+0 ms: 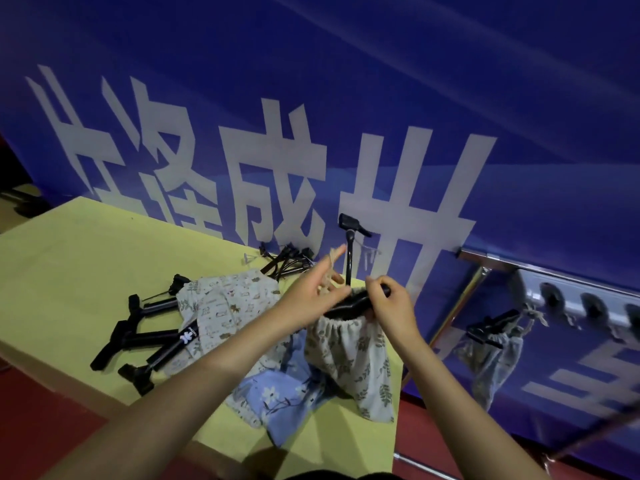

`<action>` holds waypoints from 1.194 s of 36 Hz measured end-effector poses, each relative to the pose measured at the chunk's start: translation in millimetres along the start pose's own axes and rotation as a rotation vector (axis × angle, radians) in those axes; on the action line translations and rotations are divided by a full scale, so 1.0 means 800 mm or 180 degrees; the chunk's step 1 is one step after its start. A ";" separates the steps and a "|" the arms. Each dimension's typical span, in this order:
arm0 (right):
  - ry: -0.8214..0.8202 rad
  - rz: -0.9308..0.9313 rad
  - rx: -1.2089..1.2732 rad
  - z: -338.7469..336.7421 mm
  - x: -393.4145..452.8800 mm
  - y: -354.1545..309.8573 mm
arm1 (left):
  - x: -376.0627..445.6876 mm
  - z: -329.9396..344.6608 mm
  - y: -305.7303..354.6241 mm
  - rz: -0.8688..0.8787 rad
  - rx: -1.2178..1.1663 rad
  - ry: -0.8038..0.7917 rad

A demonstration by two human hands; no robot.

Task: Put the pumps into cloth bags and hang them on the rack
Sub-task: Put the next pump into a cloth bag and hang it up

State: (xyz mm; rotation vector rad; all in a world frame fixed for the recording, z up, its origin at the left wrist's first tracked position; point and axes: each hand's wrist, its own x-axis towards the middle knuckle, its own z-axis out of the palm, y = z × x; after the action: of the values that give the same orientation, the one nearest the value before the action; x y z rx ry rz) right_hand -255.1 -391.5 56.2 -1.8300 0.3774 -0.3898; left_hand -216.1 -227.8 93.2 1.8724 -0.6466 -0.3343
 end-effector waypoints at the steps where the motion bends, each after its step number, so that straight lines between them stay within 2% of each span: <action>1: -0.0023 -0.0009 -0.0034 0.000 -0.003 -0.002 | 0.000 0.006 -0.002 -0.0023 0.0095 -0.0155; 7: -0.0116 0.0316 0.0204 -0.019 -0.003 -0.020 | 0.026 0.009 -0.022 -0.0329 0.0407 -0.0170; 10: -0.0146 0.0270 0.0013 -0.042 0.006 -0.025 | 0.038 -0.002 -0.020 -0.0326 0.0417 -0.0489; 13: -0.0178 0.0588 0.0253 -0.051 0.006 -0.028 | 0.044 -0.008 -0.015 -0.0233 0.0405 -0.0664; 16: 0.0018 0.0864 0.0530 -0.051 0.002 -0.026 | 0.048 -0.007 -0.019 -0.0107 0.0301 -0.0796; 24: 0.0635 0.1149 0.0295 -0.051 -0.011 -0.045 | 0.060 -0.015 -0.035 -0.0052 0.0168 -0.1128; 28: 0.0648 0.1073 0.0833 -0.043 -0.016 -0.060 | 0.067 -0.020 -0.039 0.0013 0.0269 -0.1200; 31: 0.0698 0.1025 0.0819 -0.030 -0.016 -0.074 | 0.075 -0.026 -0.039 0.0141 0.0541 -0.1310; 34: 0.0957 0.1338 0.1457 -0.024 -0.007 -0.076 | 0.076 -0.035 -0.039 0.0157 0.0598 -0.1476; 37: 0.1157 0.1534 0.1750 -0.019 0.001 -0.069 | 0.065 -0.033 -0.042 0.0119 0.0506 -0.1459; 40: 0.1109 0.1323 0.1493 -0.013 -0.001 -0.067 | 0.056 -0.028 -0.048 0.0141 0.0402 -0.1287; 43: 0.1044 0.1066 0.1132 -0.010 -0.010 -0.070 | 0.052 -0.021 -0.047 0.0353 0.0613 -0.0841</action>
State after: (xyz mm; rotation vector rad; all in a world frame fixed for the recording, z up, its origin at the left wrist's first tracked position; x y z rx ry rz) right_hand -262.4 -378.9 111.7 -1.3269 0.7771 -0.4890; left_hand -163.4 -228.4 67.6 1.9824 -0.9875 -0.4653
